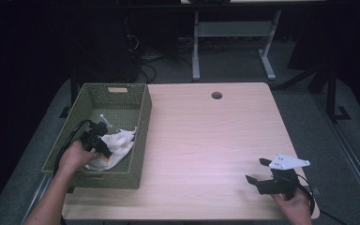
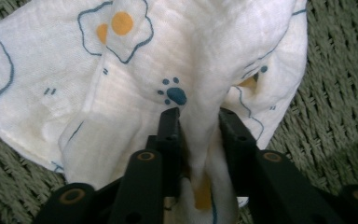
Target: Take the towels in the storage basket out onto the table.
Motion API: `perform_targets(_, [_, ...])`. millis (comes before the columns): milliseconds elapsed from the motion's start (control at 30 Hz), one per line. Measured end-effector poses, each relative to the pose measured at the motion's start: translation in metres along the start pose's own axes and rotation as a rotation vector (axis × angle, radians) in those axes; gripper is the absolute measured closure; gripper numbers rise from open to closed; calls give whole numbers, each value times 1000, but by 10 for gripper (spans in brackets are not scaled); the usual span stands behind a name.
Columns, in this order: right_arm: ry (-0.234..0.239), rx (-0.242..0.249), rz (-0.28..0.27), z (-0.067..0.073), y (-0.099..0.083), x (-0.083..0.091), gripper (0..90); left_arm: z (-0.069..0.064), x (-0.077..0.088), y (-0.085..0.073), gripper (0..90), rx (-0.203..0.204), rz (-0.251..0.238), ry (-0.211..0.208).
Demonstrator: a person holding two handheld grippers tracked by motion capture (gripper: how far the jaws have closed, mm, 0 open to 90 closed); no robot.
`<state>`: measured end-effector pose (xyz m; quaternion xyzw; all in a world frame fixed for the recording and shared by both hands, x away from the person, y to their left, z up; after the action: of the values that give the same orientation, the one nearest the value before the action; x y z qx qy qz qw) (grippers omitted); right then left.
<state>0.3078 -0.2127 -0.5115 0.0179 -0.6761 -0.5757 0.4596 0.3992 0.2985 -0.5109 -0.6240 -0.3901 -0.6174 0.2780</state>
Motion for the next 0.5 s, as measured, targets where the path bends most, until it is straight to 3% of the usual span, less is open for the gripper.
perform_targets(133, [3,3,4,0,0,-1,163,1,2,0,782,21,-17,-13])
perform_targets(167, [3,2,7,0,-1,-1,163,0,5,2,788,46,-53,-29])
perform_targets(267, [1,1,5,0,-1,-1,163,2,10,3,793,54,-81,-45])
perform_targets(367, [-2,-3,3,-1,0,-1,163,4,21,5,793,75,-157,-75])
perform_targets(500, [-9,-2,2,-2,0,-1,163,3,29,7,794,99,-207,-104])
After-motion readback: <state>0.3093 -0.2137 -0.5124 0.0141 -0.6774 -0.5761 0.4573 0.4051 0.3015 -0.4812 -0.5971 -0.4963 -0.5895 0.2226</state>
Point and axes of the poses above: each handheld gripper's, and its own axes: x roughly backward along the jaws, y roughly out of its top, z roughly to its left, the point moved 10 cm from there along -x, roughly forward along the jaws, and after that the axes turned 5 degrees about -x, right-handed, at the moved point
